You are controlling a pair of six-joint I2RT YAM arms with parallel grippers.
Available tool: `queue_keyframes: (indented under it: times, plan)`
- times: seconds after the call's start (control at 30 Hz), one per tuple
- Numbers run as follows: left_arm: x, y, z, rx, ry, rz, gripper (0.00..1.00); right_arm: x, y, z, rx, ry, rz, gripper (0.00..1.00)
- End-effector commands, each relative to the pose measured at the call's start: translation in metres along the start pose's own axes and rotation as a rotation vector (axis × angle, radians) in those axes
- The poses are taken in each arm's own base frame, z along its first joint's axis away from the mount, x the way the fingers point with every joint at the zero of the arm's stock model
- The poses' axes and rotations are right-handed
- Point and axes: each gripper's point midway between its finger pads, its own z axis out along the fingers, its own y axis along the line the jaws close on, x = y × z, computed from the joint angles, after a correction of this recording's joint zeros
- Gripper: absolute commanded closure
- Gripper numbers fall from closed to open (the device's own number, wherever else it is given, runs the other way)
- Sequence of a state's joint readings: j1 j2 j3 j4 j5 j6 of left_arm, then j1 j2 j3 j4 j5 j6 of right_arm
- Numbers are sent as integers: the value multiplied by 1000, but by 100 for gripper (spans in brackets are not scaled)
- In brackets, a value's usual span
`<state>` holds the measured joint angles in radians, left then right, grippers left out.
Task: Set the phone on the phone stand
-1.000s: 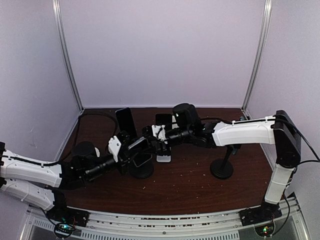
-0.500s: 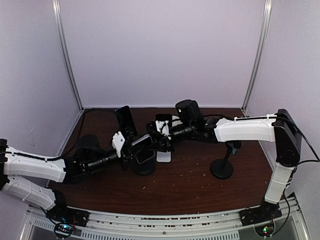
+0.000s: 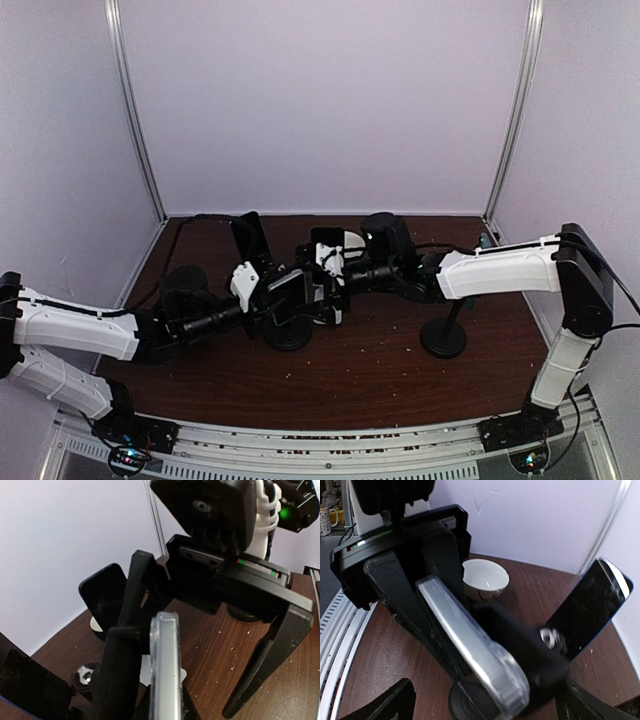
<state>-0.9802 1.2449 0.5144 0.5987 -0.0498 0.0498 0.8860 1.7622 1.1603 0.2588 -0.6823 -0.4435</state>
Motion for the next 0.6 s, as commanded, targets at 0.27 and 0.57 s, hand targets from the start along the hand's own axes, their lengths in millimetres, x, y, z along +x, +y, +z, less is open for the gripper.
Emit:
queue_keyframes:
  times: [0.27,0.57]
  plan:
    - [-53,10,-25,24,6,-43,100,-14,-6,-77,263,78,361,0]
    - [-22,-9,-68,52,71,-332,100,1,-14,-122,445,316,638,0]
